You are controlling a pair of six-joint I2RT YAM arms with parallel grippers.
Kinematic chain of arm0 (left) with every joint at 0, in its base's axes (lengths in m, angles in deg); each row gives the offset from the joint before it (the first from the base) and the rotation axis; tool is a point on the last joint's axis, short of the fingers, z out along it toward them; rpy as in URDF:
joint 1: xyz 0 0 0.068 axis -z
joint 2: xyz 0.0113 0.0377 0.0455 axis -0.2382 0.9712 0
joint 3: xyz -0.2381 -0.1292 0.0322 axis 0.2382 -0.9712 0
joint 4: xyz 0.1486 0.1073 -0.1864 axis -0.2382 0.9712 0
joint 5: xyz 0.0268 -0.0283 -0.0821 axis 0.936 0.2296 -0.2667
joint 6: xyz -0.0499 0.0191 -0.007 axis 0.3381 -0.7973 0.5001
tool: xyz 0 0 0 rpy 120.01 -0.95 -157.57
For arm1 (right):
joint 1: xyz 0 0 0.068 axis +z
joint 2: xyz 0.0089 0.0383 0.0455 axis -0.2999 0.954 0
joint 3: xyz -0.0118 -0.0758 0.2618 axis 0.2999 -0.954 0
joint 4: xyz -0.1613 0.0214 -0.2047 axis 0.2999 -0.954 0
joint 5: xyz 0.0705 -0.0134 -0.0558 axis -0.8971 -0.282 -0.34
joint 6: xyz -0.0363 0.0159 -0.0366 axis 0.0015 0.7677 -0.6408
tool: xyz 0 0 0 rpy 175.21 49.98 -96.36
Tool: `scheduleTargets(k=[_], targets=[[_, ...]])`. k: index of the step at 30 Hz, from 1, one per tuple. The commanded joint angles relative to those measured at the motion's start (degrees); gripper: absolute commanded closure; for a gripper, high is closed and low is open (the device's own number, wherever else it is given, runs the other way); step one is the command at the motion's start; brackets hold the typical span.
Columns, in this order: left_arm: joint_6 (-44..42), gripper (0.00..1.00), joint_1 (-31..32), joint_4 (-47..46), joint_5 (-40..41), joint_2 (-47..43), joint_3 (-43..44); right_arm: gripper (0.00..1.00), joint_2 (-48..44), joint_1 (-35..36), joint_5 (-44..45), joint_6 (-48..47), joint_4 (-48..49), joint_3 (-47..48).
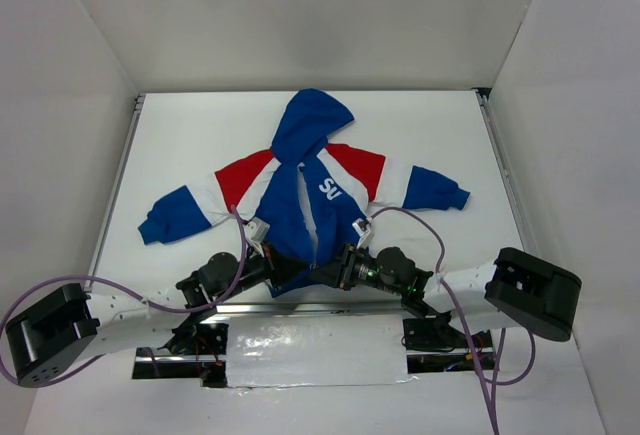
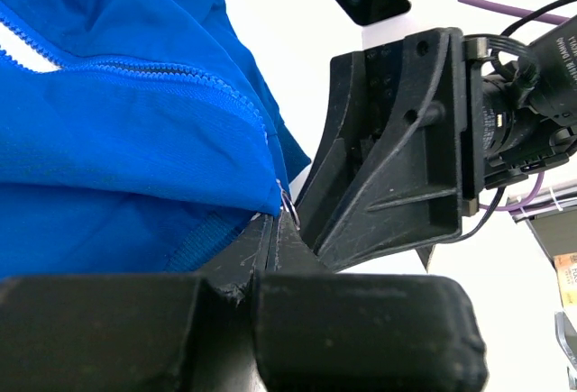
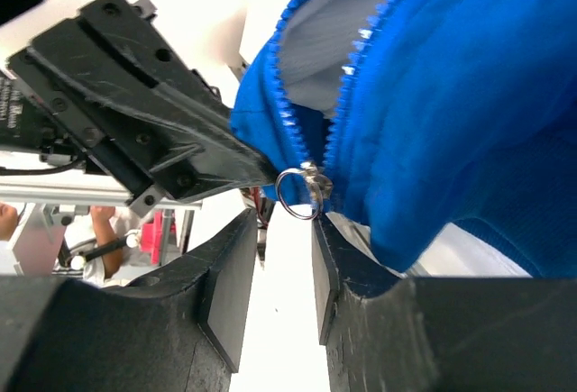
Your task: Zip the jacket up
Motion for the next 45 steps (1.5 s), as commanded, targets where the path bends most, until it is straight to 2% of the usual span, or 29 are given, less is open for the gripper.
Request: scheduleTargets(k=[1,11,16,21,24,25,29,30,31,39,43,45], targets=[[0.49,1.00,-0.11,-4.46,-1.24,0.19,1.55,0.62,1.44,0.37,2.11,0.37,3.01,-0.46],[0.49,1.00,-0.20,-4.99,-1.59,0.63,1.38,0.62,2.50,0.46,3.07,2.83,7.31,-1.78],[0.49,1.00,-0.29,-4.90,-1.59,0.37,1.20,0.63,1.27,0.37,4.21,2.39,6.53,-2.04],[0.41,1.00,-0.29,-4.90,-1.85,0.37,1.38,0.76,1.53,0.37,4.92,2.30,5.83,-1.78],[0.40,1.00,-0.29,-4.81,-1.94,0.28,1.47,0.78,2.15,0.46,5.18,2.65,6.35,-2.04],[0.23,1.00,-0.29,-4.72,-1.94,0.28,1.47,0.83,2.15,0.46,5.18,2.83,6.79,-2.13],[0.23,1.00,-0.29,-4.72,-1.94,0.28,1.29,0.90,1.62,0.46,5.19,2.83,6.44,-2.31],[0.14,1.00,-0.29,-4.72,-1.94,0.28,1.29,0.93,1.10,0.37,5.36,2.83,6.35,-2.39],[0.23,1.00,-0.29,-4.72,-1.85,0.28,1.20,1.00,0.75,0.46,5.53,2.92,6.00,-2.39],[-0.30,1.00,-0.29,-4.46,-0.97,0.02,0.41,1.00,-5.65,0.46,4.83,5.81,-1.89,-1.34],[-0.65,1.00,-0.20,-4.81,-0.97,-0.16,0.24,1.00,-9.71,0.54,5.88,7.05,-15.75,2.34],[-0.91,1.00,-0.29,-4.90,-1.15,0.02,0.24,1.00,-11.29,0.46,6.24,7.57,-18.77,4.02]])
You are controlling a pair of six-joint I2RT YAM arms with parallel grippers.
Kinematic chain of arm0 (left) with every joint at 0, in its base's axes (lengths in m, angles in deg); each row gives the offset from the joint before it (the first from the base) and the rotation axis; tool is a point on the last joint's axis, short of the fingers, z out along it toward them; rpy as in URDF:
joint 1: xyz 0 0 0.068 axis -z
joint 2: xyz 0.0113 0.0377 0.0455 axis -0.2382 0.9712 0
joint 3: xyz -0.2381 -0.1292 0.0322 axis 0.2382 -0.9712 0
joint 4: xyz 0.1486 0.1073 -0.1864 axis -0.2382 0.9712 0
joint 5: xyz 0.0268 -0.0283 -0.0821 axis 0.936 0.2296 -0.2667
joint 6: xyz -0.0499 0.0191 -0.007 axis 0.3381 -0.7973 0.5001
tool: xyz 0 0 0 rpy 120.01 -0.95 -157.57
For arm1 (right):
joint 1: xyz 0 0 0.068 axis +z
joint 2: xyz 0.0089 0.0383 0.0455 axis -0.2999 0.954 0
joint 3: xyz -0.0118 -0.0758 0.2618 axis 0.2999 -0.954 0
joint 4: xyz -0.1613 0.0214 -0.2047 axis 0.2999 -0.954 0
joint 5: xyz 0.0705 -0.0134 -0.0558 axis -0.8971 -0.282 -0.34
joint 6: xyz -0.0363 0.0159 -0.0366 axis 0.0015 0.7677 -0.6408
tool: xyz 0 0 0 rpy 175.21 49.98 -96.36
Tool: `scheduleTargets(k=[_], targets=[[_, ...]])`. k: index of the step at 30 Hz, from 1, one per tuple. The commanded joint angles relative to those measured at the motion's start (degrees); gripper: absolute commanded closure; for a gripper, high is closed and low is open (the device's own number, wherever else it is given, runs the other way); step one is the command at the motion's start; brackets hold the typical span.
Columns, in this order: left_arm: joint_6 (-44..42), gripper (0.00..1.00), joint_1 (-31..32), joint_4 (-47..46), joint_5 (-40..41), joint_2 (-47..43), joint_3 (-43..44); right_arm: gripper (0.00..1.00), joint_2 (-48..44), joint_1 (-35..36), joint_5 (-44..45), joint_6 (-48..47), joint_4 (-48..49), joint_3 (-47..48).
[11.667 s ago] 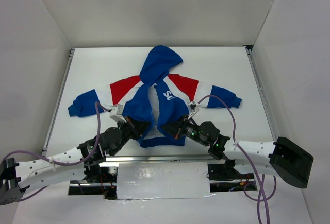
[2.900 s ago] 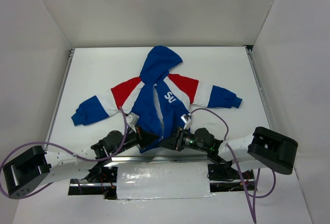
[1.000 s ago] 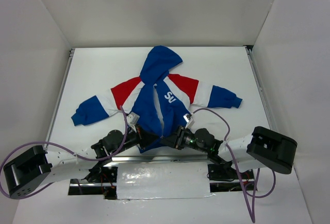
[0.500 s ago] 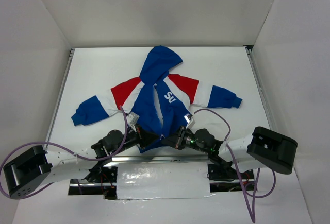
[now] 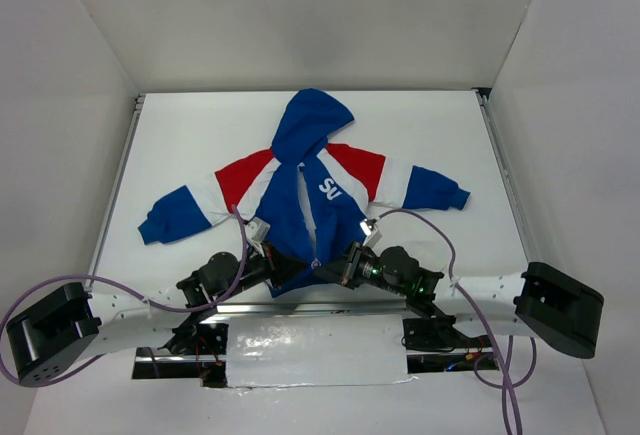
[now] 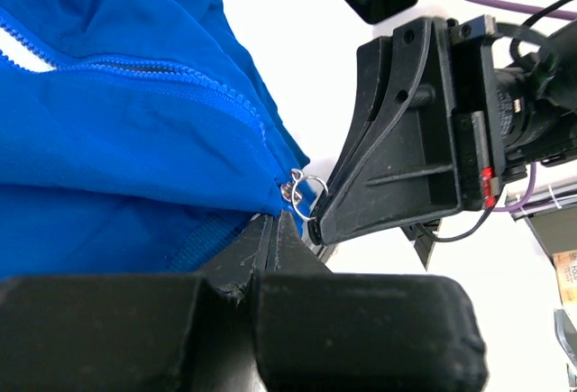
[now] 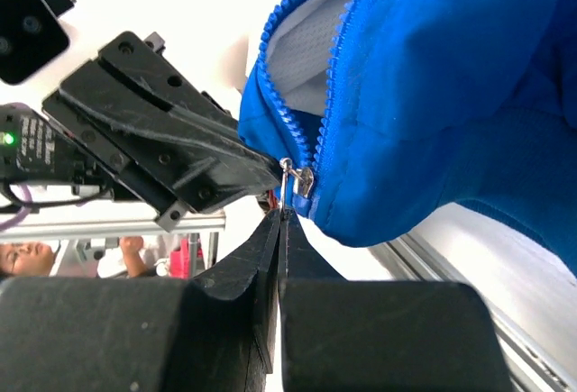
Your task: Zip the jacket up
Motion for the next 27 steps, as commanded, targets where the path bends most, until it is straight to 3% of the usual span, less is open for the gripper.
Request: scheduleTargets(k=[1,15,17,20,27], targets=[[-0.74,1.00,-0.11,-4.37,-0.65,-0.46,0.23,1.00,-2.86,0.30,2.55,2.26,-11.53,5.39],[-2.93,1.00,-0.03,-3.15,-2.14,-1.07,0.50,1.00,-9.01,0.39,1.40,11.93,-43.01,18.85],[-3.02,1.00,-0.11,-2.88,-1.88,-1.34,0.41,0.95,-10.33,0.30,1.14,11.94,-44.26,19.73],[-3.29,1.00,-0.11,-2.88,-1.97,-1.69,0.41,1.00,-11.47,0.22,0.17,13.60,-44.01,18.51],[-3.46,1.00,-0.11,-4.11,-3.19,-1.17,0.32,1.00,-9.72,-0.05,0.52,16.42,-41.20,16.75]])
